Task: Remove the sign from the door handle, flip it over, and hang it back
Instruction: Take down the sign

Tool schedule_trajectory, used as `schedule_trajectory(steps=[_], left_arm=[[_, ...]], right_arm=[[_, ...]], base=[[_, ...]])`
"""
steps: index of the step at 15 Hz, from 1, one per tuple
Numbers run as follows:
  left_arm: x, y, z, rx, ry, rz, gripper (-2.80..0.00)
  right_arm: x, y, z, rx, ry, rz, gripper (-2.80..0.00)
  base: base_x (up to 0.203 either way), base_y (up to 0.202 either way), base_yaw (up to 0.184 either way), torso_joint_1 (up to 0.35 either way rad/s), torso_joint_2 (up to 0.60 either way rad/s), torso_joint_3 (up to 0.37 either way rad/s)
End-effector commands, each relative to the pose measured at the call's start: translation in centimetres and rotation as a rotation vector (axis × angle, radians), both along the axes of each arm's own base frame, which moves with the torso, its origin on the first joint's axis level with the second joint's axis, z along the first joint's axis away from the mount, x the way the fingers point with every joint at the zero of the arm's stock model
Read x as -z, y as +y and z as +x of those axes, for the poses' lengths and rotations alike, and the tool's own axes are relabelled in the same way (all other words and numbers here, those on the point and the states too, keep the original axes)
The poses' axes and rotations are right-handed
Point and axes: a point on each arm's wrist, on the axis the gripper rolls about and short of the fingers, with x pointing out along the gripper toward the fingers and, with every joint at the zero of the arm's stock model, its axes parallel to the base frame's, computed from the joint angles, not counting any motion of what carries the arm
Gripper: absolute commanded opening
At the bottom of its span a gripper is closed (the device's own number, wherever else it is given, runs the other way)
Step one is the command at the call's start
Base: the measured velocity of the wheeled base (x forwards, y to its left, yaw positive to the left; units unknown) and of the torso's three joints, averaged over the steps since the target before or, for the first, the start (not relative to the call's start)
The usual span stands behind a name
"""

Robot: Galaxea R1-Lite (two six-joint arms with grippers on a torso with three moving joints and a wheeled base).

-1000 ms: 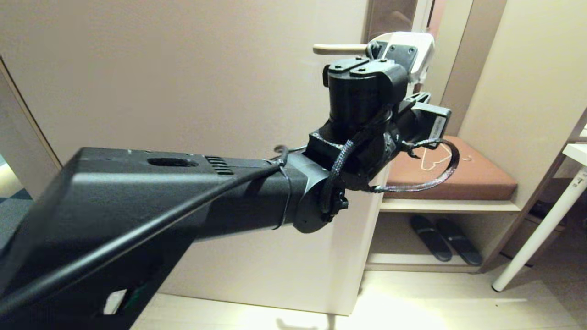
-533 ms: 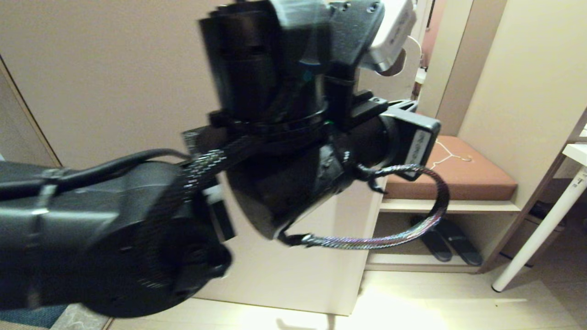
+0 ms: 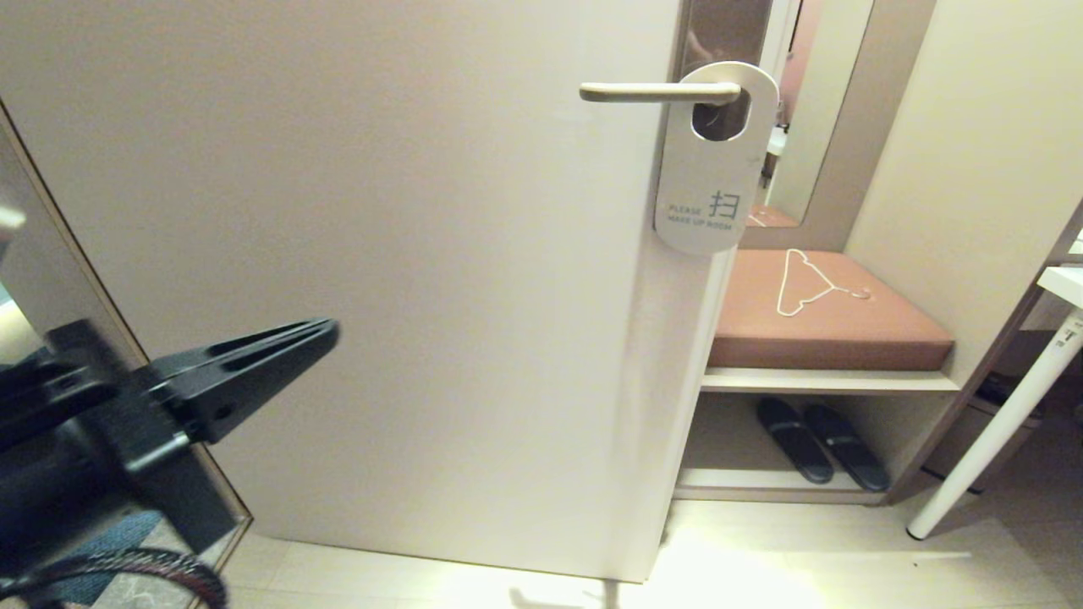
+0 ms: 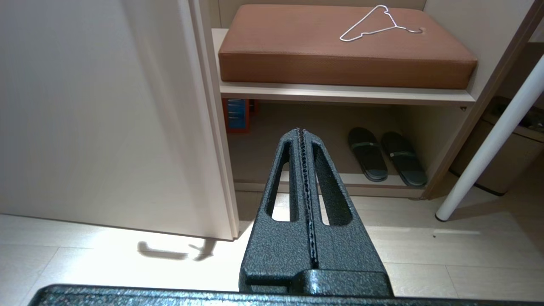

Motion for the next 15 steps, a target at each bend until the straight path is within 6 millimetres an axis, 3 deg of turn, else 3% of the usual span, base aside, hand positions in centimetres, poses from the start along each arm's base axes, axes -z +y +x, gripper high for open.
schedule_trajectory(steps=[1,4,7,10,15], left_arm=[[0.8,4.8,-3.6,-0.090,-0.053,-0.051,-2.80],[4.3,8.3,-7.2,-0.212,0.003,-0.004,-2.80],[7.7,10.2,-10.2,-0.288,0.035,0.011,-2.80],[10.0,10.1,-10.4,-0.371,0.071,0.012,-2.80],[13.2,9.0,-9.2,-0.405,-0.076,-0.080,-2.80]], right_arm=[[0.0,0.0,0.0,0.000,0.002,0.000,-2.80],[0.0,0.0,0.0,0.000,0.002,0.000,-2.80],[0.0,0.0,0.0,0.000,0.002,0.000,-2.80],[0.0,0.0,0.0,0.000,0.002,0.000,-2.80],[0.0,0.0,0.0,0.000,0.002,0.000,-2.80]], base=[[0.000,0.000,0.000,0.000,0.00,0.000],[0.000,0.000,0.000,0.000,0.00,0.000],[0.000,0.000,0.000,0.000,0.00,0.000],[0.000,0.000,0.000,0.000,0.00,0.000],[0.000,0.000,0.000,0.000,0.00,0.000]])
